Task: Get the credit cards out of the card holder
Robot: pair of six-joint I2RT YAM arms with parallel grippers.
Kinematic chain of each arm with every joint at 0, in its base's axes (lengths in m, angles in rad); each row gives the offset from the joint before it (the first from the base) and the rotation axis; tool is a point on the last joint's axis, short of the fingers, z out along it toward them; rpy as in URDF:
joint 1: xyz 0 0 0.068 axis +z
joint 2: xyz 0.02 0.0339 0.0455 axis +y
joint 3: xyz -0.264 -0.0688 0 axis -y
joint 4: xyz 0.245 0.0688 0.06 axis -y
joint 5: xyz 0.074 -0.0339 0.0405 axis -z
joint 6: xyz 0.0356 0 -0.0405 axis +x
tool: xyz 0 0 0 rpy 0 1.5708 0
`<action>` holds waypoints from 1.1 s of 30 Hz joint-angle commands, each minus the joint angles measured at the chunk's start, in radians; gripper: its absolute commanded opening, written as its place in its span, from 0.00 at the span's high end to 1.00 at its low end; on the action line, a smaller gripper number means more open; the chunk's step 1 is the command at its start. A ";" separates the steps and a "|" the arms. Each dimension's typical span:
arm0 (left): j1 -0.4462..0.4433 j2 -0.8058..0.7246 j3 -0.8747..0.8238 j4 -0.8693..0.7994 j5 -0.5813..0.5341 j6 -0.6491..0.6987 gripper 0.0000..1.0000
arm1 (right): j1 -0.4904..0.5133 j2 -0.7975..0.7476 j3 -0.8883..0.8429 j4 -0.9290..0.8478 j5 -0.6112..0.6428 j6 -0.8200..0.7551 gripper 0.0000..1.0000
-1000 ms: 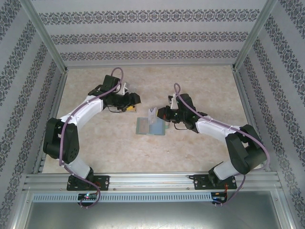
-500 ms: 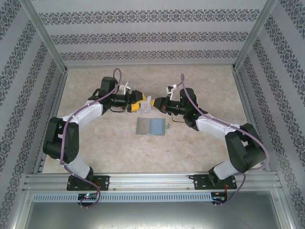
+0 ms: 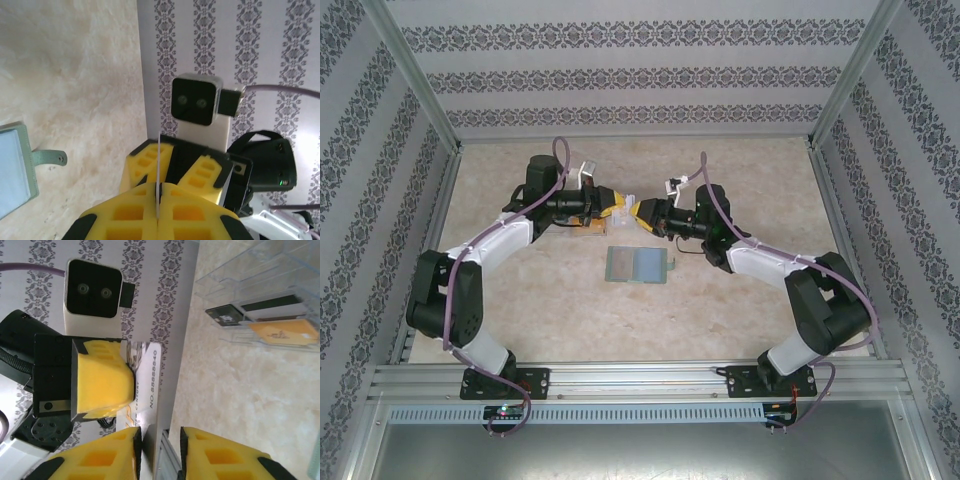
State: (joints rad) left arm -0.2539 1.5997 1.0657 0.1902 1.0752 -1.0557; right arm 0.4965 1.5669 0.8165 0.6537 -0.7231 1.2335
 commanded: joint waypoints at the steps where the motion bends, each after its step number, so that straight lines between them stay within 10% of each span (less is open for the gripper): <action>1: 0.003 -0.049 -0.031 0.105 -0.074 -0.077 1.00 | 0.028 0.013 -0.002 0.129 0.018 0.072 0.70; 10: 0.007 -0.117 -0.056 0.030 -0.146 -0.064 0.97 | 0.046 0.012 0.014 0.103 0.065 0.060 0.94; 15: 0.052 -0.174 -0.036 -0.252 -0.239 0.074 0.44 | 0.095 -0.008 0.113 -0.259 0.162 -0.180 1.00; 26: 0.287 -0.274 0.056 -0.863 -0.504 0.452 0.15 | 0.179 0.163 0.478 -0.834 0.457 -0.745 1.00; 33: 0.360 -0.298 0.106 -1.000 -0.660 0.607 0.00 | 0.177 0.363 0.776 -1.014 0.427 -1.142 1.00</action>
State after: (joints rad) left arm 0.0944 1.3251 1.1416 -0.6838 0.5133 -0.5720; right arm 0.6720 1.8687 1.4963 -0.2222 -0.3141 0.3553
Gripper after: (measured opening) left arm 0.996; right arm 0.057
